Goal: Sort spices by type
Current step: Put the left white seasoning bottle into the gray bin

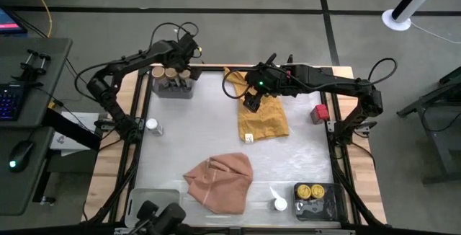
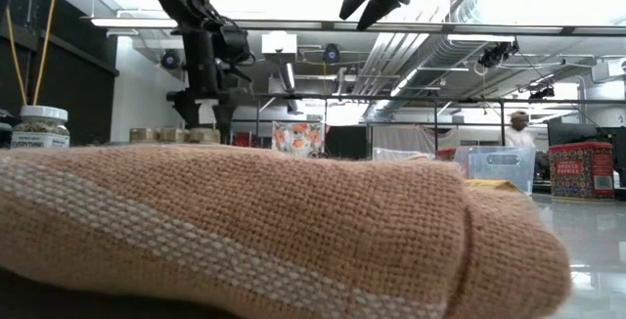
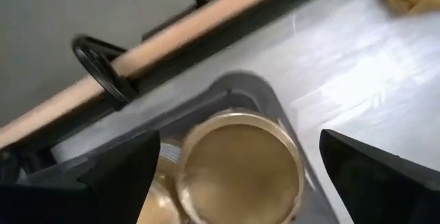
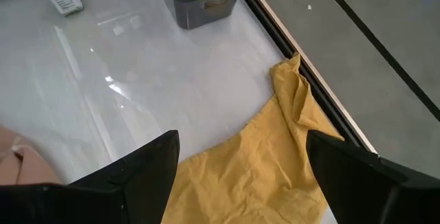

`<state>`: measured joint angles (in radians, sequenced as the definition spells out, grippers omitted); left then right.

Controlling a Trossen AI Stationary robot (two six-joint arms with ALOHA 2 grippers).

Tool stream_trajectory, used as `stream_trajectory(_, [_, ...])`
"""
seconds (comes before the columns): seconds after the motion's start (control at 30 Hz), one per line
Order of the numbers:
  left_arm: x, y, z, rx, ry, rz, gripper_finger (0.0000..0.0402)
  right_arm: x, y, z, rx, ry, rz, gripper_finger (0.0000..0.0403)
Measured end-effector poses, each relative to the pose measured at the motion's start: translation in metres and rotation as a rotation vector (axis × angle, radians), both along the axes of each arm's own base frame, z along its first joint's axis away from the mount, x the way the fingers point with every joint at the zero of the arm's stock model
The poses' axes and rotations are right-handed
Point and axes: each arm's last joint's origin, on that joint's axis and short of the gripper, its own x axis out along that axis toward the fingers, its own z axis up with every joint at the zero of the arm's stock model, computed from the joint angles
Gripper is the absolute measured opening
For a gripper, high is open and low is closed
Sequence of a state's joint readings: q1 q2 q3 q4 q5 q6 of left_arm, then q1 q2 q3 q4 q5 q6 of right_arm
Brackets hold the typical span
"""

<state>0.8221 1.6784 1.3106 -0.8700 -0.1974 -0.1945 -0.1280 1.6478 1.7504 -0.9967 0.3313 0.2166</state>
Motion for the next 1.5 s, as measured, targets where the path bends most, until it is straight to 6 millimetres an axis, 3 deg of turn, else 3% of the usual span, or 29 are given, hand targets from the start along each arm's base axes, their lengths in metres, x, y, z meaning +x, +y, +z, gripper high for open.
stream_trajectory(0.17, [-0.005,-0.001,0.038,0.084,-0.1,0.008,0.0384,0.0,-0.001,0.0,-0.009,0.006,0.009,0.0312])
stream_trajectory(0.27, [-0.008,-0.013,0.068,0.117,-0.222,-0.036,0.0384,0.0,-0.002,0.0,-0.01,0.006,0.005,0.0312])
stream_trajectory(0.37, [-0.008,-0.043,0.088,0.07,-0.357,-0.193,0.0384,-0.001,-0.004,0.0,-0.011,0.008,0.003,0.0312])
stream_trajectory(0.5, [-0.011,-0.105,0.098,-0.031,-0.39,-0.399,0.0384,-0.001,-0.005,0.0,-0.021,0.016,0.012,0.0312])
stream_trajectory(0.63, [-0.028,-0.163,0.083,-0.113,-0.189,-0.48,0.0385,-0.001,-0.005,0.0,-0.036,0.027,0.031,0.0312])
stream_trajectory(0.77, [-0.049,-0.186,0.049,-0.219,0.051,-0.364,0.0385,-0.001,-0.005,0.0,-0.038,0.028,0.033,0.0312])
stream_trajectory(1.0, [-0.062,-0.193,0.007,-0.393,0.271,-0.301,0.0385,0.002,-0.006,0.002,-0.043,-0.007,0.033,0.0312])
stream_trajectory(1.33, [-0.059,-0.194,-0.039,-0.601,0.527,-0.391,0.0385,0.003,-0.006,0.003,-0.041,-0.025,0.031,0.0312])
stream_trajectory(1.5, [-0.052,-0.192,-0.053,-0.614,0.554,-0.462,0.0385,0.003,-0.006,0.003,-0.039,-0.026,0.029,0.0312])
